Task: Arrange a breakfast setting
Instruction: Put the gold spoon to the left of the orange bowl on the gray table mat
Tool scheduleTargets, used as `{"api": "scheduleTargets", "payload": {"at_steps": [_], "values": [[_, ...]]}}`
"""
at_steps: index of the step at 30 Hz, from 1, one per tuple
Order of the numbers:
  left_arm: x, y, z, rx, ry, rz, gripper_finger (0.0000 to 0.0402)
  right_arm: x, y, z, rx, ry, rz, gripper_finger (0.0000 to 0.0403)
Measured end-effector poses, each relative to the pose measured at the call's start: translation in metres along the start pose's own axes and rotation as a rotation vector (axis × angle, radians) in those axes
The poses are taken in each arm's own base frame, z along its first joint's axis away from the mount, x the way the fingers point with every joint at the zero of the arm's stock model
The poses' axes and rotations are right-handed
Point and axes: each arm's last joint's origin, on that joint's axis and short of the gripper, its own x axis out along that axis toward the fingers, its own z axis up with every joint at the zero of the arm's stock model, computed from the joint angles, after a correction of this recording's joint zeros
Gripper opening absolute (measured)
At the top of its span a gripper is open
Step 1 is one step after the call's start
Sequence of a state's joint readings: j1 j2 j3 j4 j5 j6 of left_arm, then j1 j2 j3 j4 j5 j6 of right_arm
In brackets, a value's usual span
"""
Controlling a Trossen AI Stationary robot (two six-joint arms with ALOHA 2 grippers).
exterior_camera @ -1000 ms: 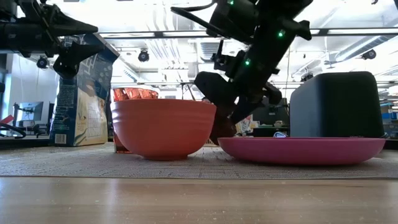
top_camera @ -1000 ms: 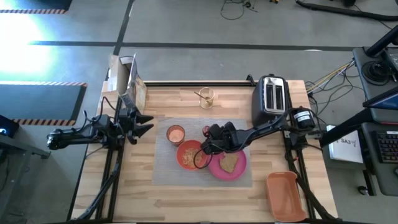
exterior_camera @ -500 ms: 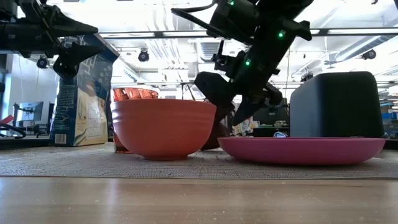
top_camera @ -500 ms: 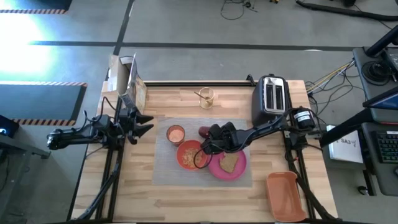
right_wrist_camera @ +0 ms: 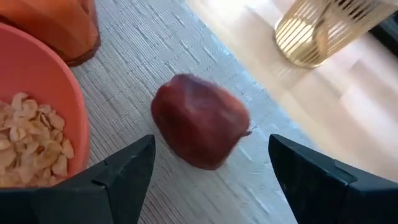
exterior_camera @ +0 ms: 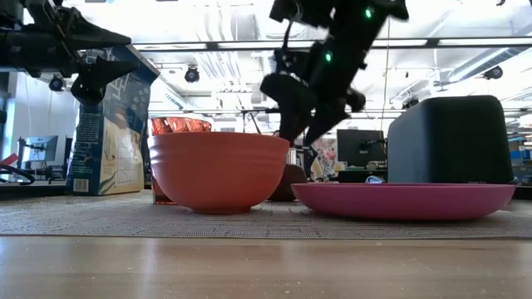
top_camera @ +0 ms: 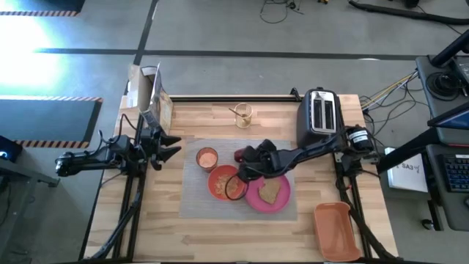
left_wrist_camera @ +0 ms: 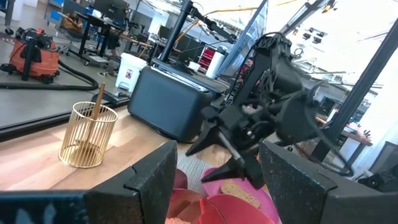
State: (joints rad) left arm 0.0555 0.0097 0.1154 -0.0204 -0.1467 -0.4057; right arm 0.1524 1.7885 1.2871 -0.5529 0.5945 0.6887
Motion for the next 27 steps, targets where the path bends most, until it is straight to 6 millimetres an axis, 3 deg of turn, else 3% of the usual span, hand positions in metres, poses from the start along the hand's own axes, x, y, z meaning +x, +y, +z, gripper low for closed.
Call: {"api": "scheduleTargets", "payload": {"at_steps": [9, 19, 23, 27], "values": [[0.000, 0.000, 0.000, 0.009, 0.004, 0.002, 0.0212, -0.028, -0.005, 0.036, -0.078, -0.001, -0.082, 0.0302], [0.000, -0.002, -0.001, 0.009, 0.029, -0.063, 0.0212, -0.039, -0.005, 0.056, -0.123, -0.049, -0.080, 0.0301], [0.000, -0.003, -0.001, 0.008, 0.035, -0.088, 0.0212, -0.040, -0.014, 0.072, -0.114, -0.099, -0.128, 0.0289], [0.000, -0.006, 0.002, 0.021, 0.025, -0.166, 0.0212, -0.029, -0.035, 0.091, -0.049, -0.106, -0.167, 0.0272]]}}
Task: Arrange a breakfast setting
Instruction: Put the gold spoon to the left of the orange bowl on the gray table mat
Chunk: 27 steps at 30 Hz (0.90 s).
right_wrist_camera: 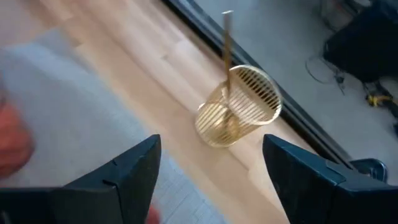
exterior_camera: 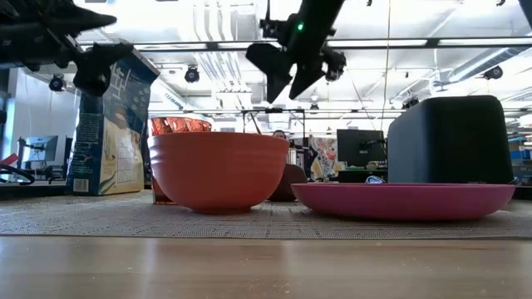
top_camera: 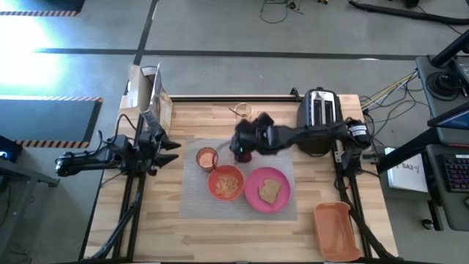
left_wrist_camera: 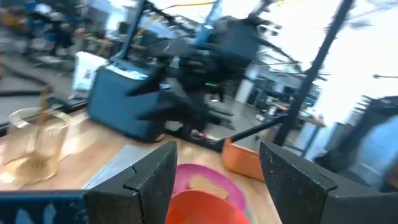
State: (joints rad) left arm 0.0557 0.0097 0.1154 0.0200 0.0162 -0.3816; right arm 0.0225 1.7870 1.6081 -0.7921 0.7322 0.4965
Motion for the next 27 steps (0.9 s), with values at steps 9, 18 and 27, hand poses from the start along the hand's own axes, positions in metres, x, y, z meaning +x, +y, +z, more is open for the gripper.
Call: {"api": "scheduleTargets", "payload": {"at_steps": [9, 18, 27], "values": [[0.000, -0.004, 0.004, 0.119, -0.026, -0.094, 0.0212, 0.057, -0.056, 0.039, 0.171, 0.046, 0.298, 0.0244], [0.000, -0.004, 0.004, 0.163, -0.024, -0.093, 0.0212, 0.084, -0.097, 0.049, 0.045, 0.018, 0.336, 0.0250], [0.000, -0.004, 0.004, 0.163, -0.024, -0.092, 0.0212, 0.096, -0.106, 0.049, -0.196, -0.009, 0.478, 0.0249]]}}
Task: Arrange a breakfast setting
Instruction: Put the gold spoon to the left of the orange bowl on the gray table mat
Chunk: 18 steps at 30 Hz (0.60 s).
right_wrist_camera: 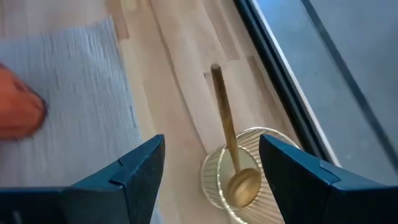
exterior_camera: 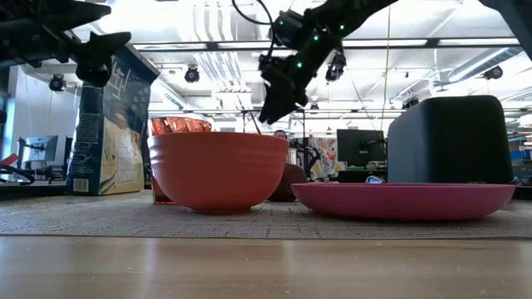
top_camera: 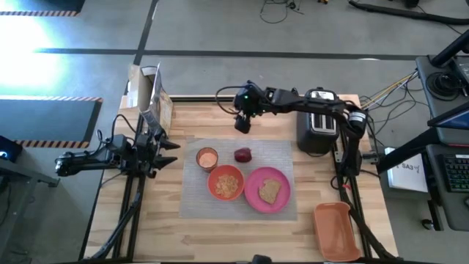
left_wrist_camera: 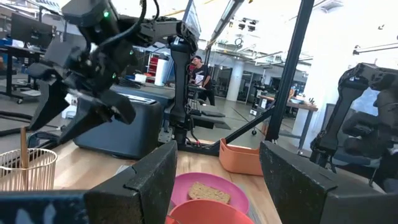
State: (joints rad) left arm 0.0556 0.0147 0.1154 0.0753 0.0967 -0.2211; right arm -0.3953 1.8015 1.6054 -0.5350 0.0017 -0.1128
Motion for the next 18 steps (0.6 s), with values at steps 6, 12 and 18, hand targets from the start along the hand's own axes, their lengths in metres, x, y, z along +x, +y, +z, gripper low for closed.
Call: {"api": "scheduleTargets", "payload": {"at_steps": [6, 12, 18], "values": [[0.000, 0.000, 0.000, 0.003, -0.001, 0.005, 0.0212, 0.017, -0.007, -0.004, -0.092, 0.004, -0.009, 0.0247], [0.000, 0.000, 0.000, 0.010, 0.000, 0.008, 0.0212, 0.028, -0.012, -0.005, -0.137, -0.009, -0.020, 0.0242], [0.000, 0.000, 0.000, 0.040, -0.003, 0.009, 0.0212, 0.032, -0.012, -0.005, -0.155, -0.019, -0.023, 0.0241]]}}
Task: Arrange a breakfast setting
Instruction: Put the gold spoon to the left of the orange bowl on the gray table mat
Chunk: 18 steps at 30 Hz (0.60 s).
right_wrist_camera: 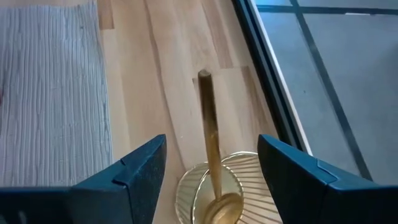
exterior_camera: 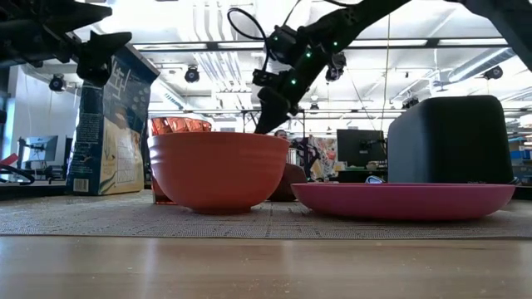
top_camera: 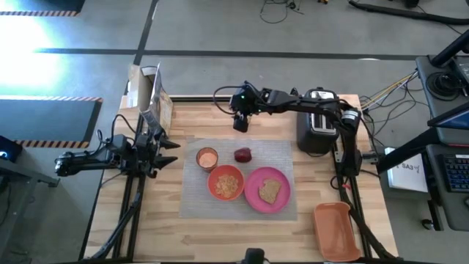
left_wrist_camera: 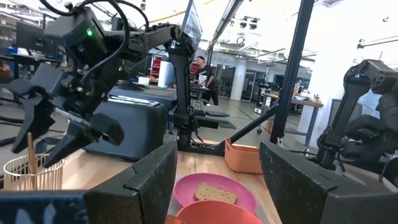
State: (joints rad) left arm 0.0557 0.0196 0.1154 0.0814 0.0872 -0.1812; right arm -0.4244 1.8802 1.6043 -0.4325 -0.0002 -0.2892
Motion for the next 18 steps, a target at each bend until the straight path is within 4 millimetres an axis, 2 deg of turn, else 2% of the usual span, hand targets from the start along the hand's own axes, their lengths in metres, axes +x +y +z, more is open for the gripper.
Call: {"api": "scheduleTargets", "payload": {"at_steps": [11, 18], "values": [[0.000, 0.000, 0.002, 0.006, -0.018, -0.001, 0.0212, 0.026, 0.003, -0.012, 0.009, 0.053, 0.012, 0.0199], [0.000, 0.000, 0.002, 0.004, -0.024, -0.003, 0.0212, 0.024, 0.003, -0.011, 0.008, 0.056, 0.011, 0.0162]]}}
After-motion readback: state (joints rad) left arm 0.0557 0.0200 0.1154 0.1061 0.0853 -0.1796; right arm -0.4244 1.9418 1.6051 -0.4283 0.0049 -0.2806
